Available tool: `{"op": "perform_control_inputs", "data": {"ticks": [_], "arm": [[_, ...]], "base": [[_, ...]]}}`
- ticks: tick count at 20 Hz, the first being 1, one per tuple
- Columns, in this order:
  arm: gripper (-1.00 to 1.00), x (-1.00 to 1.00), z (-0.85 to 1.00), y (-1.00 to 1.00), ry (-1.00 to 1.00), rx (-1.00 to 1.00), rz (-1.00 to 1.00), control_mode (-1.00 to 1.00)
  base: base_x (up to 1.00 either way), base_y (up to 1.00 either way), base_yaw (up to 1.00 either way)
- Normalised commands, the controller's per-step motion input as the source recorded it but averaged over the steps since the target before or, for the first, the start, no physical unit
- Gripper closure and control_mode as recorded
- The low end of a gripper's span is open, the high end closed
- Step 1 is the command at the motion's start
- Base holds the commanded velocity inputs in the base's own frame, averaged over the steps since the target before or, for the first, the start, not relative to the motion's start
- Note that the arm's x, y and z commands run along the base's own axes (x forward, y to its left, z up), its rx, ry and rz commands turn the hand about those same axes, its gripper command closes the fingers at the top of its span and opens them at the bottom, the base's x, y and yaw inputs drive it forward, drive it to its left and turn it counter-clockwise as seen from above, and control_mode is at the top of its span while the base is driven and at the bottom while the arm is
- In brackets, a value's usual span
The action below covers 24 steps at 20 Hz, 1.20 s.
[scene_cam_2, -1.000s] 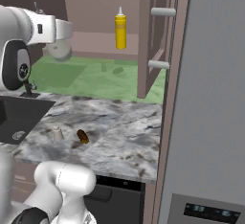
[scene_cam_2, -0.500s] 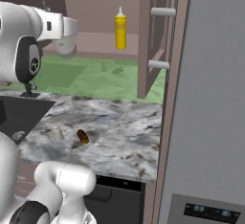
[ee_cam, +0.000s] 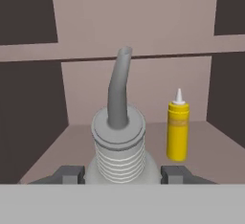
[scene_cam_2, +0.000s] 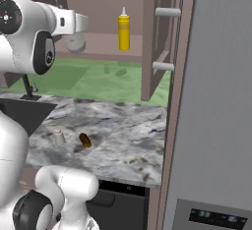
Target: There are various items on the counter. Only move the condiments/shakers into the cabinet.
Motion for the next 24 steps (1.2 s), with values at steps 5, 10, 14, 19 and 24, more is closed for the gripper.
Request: {"op": "perform_control_inputs", "data": {"ticks": [5,10,14,19,24], "arm": [[1.00,0.37,0.00,-0.06,0.00,0.00,0.00,-1.00],[1.00,0.32,-0.06,-0.04,0.00,0.00,0.00,-1.00],[1.00,0.23,-0.05,-0.01,0.00,-0.01,0.00,-1.00],[1.00,0.25,-0.10,0.00,0.00,-0.02,0.00,-1.00],[1.00,0.28,-0.07,0.00,0.00,-0.02,-0.01,-1.00]], "base": [[0.00,0.00,0.00],[0.00,0.00,0.00],[0.00,0.00,0.00],[0.00,0.00,0.00],[0.00,0.00,0.00]]}}
